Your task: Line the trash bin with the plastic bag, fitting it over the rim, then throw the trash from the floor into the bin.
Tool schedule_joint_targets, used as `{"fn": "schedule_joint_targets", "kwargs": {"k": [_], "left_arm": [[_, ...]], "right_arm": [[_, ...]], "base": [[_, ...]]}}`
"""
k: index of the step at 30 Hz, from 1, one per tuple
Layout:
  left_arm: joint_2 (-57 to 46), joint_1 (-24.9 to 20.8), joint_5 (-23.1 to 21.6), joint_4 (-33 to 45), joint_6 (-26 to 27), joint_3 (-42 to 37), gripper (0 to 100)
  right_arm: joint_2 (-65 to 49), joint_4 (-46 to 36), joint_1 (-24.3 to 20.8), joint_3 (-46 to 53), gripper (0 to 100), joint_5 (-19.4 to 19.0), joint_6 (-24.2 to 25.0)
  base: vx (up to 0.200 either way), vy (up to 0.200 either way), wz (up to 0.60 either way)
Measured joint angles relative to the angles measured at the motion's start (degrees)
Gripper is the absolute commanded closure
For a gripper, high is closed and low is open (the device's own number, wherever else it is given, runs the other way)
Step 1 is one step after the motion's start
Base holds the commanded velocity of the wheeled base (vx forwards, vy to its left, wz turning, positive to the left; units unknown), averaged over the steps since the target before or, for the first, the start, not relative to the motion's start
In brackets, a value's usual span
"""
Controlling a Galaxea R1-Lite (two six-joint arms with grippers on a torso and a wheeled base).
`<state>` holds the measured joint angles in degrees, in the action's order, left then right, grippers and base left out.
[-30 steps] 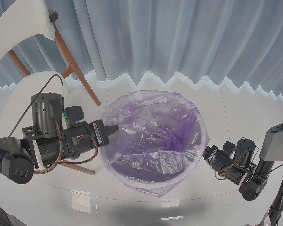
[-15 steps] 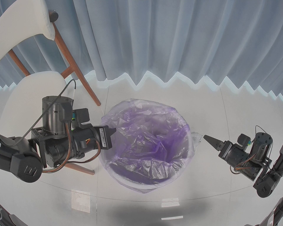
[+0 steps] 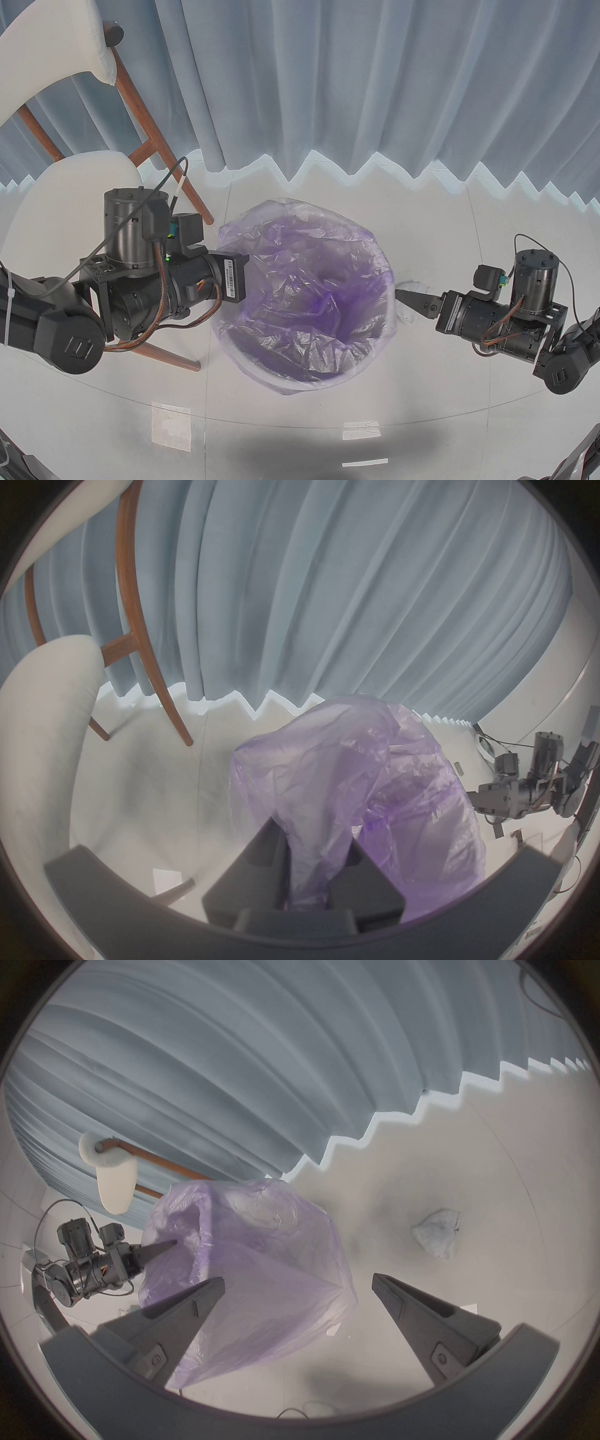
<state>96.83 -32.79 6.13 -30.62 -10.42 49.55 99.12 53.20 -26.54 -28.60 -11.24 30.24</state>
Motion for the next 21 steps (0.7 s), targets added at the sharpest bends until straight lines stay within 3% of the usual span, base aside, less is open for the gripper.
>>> {"fn": "schedule_joint_targets", "kwargs": {"k": [5,21], "left_arm": [[0.55,-1.0,1.55,0.0,0.9,0.85,100],[1.87,-2.43,1.63,0.17,1.54,1.33,100]], "right_arm": [[-0.2,-8.27,-3.11,-5.11,0,0.76,0.05],[0.41,-8.37,-4.55,-9.02,0,0.65,0.11]], "base": [[0.0,0.0,0.0],[0.0,0.0,0.0]]}}
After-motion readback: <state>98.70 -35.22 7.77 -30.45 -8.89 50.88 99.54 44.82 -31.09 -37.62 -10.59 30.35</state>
